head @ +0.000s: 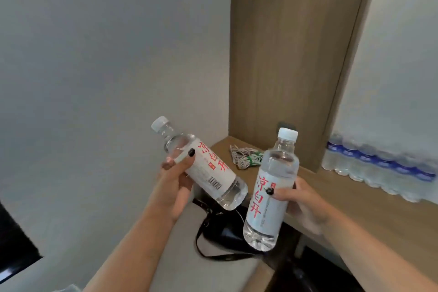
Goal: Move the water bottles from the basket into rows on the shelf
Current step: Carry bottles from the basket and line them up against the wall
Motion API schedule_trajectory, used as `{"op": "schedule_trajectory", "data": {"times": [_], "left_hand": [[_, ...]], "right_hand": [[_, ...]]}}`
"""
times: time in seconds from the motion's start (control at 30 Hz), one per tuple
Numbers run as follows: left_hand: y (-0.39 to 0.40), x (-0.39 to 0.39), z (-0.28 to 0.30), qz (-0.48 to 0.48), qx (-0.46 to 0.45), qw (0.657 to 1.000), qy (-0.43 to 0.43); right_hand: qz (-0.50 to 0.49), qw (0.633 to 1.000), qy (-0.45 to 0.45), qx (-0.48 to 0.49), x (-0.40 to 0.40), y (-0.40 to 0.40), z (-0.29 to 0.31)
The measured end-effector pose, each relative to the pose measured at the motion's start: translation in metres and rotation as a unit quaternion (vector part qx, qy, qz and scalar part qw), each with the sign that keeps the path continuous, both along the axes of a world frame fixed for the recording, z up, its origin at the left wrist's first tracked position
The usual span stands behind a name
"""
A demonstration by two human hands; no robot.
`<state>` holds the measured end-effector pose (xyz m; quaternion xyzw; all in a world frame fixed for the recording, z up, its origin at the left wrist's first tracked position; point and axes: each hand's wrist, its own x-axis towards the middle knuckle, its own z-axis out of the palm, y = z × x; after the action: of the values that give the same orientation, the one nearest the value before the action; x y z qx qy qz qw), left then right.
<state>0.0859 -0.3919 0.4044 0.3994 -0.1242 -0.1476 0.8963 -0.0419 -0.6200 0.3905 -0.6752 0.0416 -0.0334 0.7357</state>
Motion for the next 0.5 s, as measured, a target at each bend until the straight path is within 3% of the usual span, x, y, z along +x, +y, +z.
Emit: {"op": "schedule_trajectory", "data": {"times": [0.17,0.5], "left_hand": [[-0.089,-0.010,-0.006,-0.025,0.006,0.999,0.031],[-0.221,-0.020,-0.040,-0.064,0.151,0.986,0.039]], "right_hand": [[-0.037,0.999,0.003,-0.005,-0.025,-0.083,0.006],[-0.177,0.981,0.030,0.078,-0.063,-0.194,-0.025]]}}
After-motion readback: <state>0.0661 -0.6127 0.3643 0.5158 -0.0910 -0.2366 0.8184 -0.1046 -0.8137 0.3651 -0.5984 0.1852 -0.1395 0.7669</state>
